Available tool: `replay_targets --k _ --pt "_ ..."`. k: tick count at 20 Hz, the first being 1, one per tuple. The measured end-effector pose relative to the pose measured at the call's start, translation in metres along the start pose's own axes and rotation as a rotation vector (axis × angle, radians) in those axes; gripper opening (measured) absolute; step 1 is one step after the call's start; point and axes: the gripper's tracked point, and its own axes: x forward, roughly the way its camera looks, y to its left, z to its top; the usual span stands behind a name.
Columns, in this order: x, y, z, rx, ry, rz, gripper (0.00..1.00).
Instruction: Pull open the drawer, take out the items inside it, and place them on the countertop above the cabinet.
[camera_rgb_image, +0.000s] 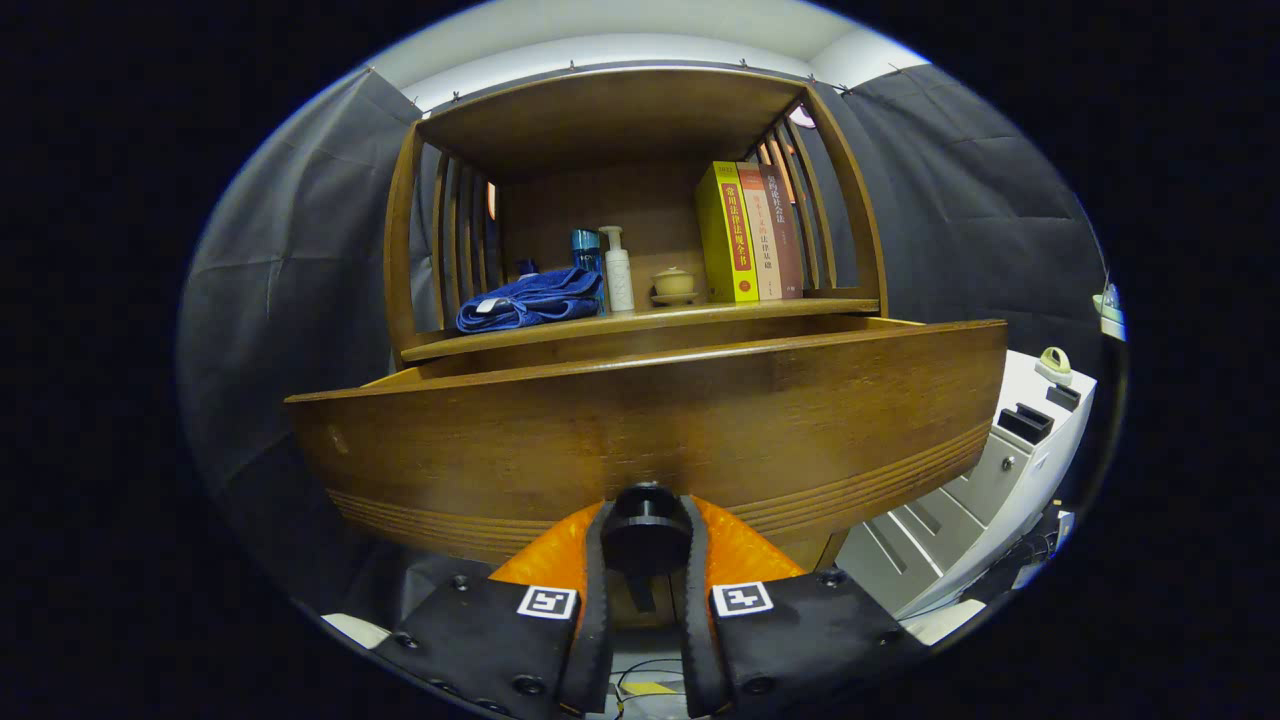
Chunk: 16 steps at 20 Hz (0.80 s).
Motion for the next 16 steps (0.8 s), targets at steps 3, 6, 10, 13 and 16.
replay_targets --k 3,6,10,13,16 --pt "-0.001 -0.001 -0.007 -0.015 0.011 -0.002 0.36" --pt "0.000 -0.001 -0.009 -0.016 0.010 0.001 0.36" --pt "0.000 -0.001 -0.009 -0.047 -0.028 0.000 0.45" --pt "0.002 -0.002 -0.020 -0.048 0.011 -0.009 0.63" --pt "0.005 0.001 -0.033 -0.024 0.057 0.003 0.86"
